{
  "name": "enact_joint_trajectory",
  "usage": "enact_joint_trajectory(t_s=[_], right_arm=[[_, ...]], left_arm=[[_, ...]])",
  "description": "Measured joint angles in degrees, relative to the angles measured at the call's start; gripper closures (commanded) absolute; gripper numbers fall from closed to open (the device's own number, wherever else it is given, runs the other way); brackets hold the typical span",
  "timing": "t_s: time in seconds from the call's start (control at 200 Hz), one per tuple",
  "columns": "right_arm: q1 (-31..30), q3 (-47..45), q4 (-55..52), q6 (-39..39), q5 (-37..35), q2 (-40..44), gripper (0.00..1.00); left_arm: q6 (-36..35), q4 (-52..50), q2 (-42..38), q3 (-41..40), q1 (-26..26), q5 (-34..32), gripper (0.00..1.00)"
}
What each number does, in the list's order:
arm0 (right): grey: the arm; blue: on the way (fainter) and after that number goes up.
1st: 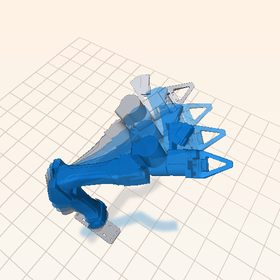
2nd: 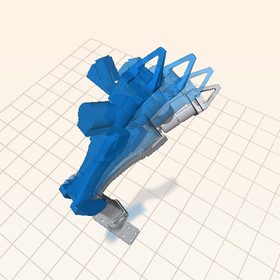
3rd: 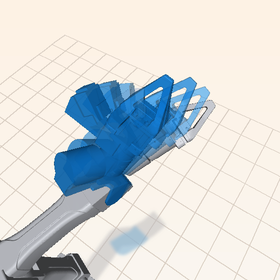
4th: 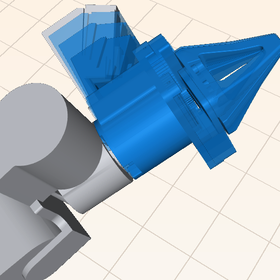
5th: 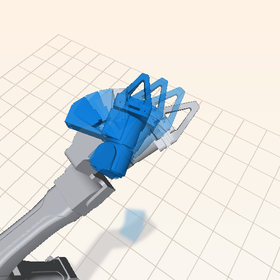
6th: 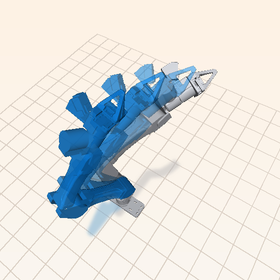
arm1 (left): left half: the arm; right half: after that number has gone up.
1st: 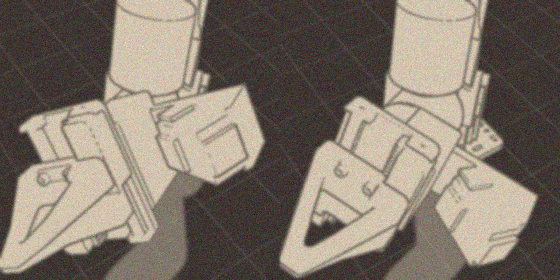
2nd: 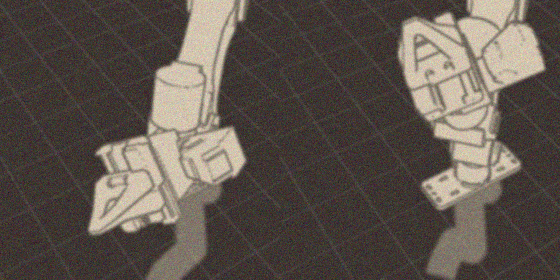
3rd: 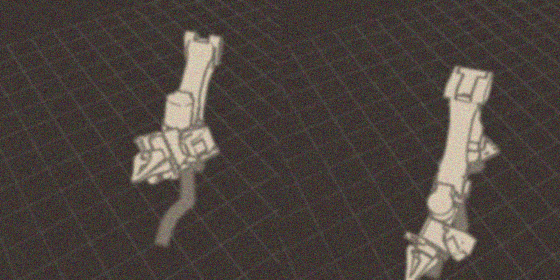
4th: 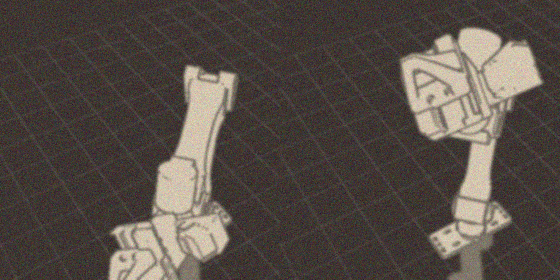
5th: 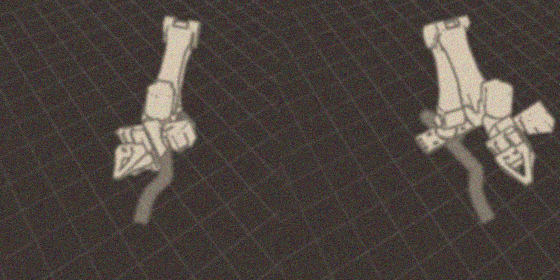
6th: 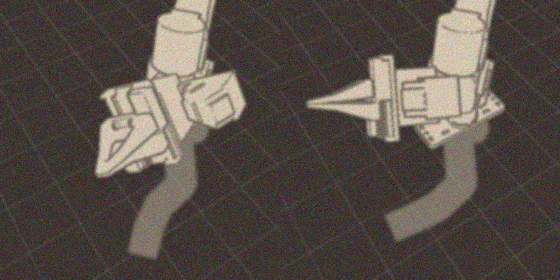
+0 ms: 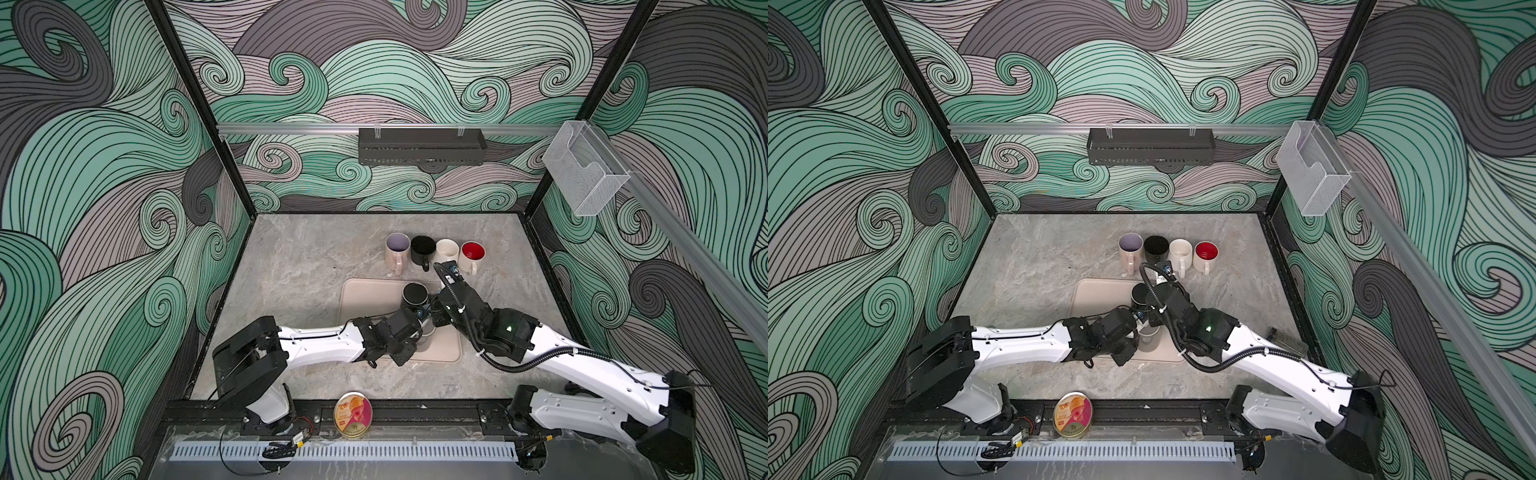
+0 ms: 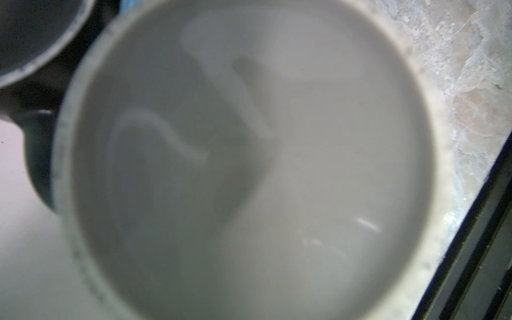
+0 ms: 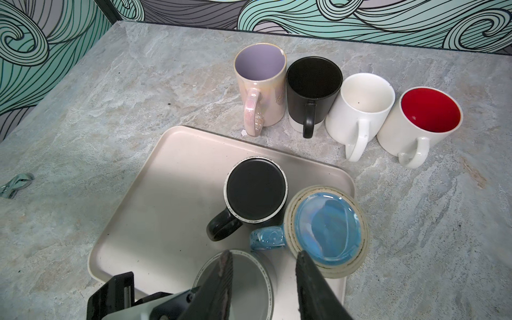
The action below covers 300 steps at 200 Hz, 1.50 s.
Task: Turn the mug right side up
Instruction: Pick up the mug from the tray.
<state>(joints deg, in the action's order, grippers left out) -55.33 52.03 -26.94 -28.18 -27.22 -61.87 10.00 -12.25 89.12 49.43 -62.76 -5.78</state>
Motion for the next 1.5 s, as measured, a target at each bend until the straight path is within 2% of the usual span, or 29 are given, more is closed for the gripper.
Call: enact_joint_trajectory(t_s=[0.17,0.475,0.705,0.856,0.986,1.176,1.361,1.501], right_arm=[[0.0,-0.15,-0.55,-0.57,-1.05,1.33,0.6],[1.97,-0.15,-4.61,-1.29,-5.31,4.48,0.61],[3.1,-0.17,-4.81,-1.16,-4.98,5.33,0.61],[3.19,-1.31,-0.07,-1.05,-0.79,4.79,0.61],[3.08,-1.38,3.08,-1.29,2.97,1.49,0.61],[1.9,-1.27,5.4,-1.44,7.21,-1.57,0.61],[1.44,-1.29,9.05,-1.73,10.34,-0.76,0.6],[1.44,-3.41,14.91,-2.95,13.25,2.1,0.58]], left_arm=[[-0.13,-3.19,-3.15,-0.33,-0.72,-0.63,1.0],[-0.2,-8.26,-16.87,-1.95,-1.86,-2.95,1.0],[1.64,-9.57,-26.01,-4.26,-2.19,-11.74,1.0],[2.27,-8.11,-30.42,-7.58,-1.88,-18.8,1.0],[2.95,-6.6,-32.85,-7.69,-0.22,-21.18,1.0],[4.66,-2.73,-38.45,-7.63,4.46,-19.21,1.0],[9.62,1.64,-41.66,-7.56,12.22,-11.06,1.0],[14.38,5.6,-42.12,-7.56,16.2,-5.33,1.0]])
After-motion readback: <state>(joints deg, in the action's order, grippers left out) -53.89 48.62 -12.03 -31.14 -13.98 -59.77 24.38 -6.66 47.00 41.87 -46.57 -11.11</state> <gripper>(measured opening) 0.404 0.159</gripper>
